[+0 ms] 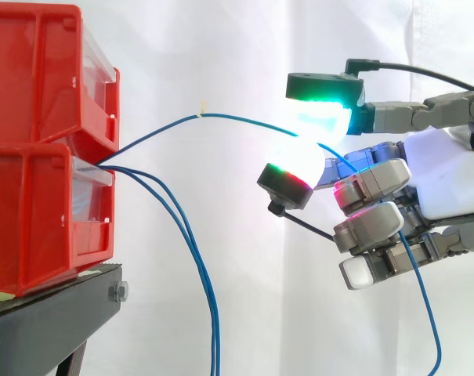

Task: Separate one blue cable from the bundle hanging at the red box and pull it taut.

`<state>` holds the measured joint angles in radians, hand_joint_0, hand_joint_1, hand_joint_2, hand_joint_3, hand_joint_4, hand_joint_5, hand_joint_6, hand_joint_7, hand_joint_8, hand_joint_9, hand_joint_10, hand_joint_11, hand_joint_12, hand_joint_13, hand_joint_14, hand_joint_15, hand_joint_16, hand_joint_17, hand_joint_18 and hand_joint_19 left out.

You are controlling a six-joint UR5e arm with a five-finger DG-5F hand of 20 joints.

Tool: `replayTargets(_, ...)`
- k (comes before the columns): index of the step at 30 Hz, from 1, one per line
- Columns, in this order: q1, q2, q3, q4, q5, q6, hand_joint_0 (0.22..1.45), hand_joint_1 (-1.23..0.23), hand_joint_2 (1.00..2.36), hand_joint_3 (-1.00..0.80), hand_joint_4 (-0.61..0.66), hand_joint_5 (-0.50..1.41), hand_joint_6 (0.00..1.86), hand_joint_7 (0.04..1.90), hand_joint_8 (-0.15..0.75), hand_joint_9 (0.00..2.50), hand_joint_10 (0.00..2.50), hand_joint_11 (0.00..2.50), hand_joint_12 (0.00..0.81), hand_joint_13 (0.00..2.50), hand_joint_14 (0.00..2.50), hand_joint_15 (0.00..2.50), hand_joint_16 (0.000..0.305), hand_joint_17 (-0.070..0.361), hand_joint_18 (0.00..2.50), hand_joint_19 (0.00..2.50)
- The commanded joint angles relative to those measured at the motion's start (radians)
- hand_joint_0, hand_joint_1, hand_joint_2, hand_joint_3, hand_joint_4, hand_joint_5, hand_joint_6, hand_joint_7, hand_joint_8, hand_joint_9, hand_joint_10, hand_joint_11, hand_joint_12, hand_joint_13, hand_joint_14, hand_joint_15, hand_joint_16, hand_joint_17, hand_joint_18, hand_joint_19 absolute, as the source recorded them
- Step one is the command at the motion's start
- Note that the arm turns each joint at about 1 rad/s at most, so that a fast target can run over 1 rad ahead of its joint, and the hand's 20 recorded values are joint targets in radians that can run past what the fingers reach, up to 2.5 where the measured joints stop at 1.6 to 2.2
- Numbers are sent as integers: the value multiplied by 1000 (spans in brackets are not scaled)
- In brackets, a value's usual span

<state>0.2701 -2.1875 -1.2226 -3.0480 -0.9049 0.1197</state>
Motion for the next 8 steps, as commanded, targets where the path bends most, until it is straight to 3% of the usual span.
replayTargets(1,0,0,0,0,1,0,666,-719,1026,-73,-234,-191,946,1158,214,985,736,1558,320,1138,41,1660,46,103,706,802)
replayTargets(8,0,0,0,0,1,0,665,-717,1025,-73,-236,-191,946,1149,211,985,732,1561,322,1138,48,1655,46,104,705,792)
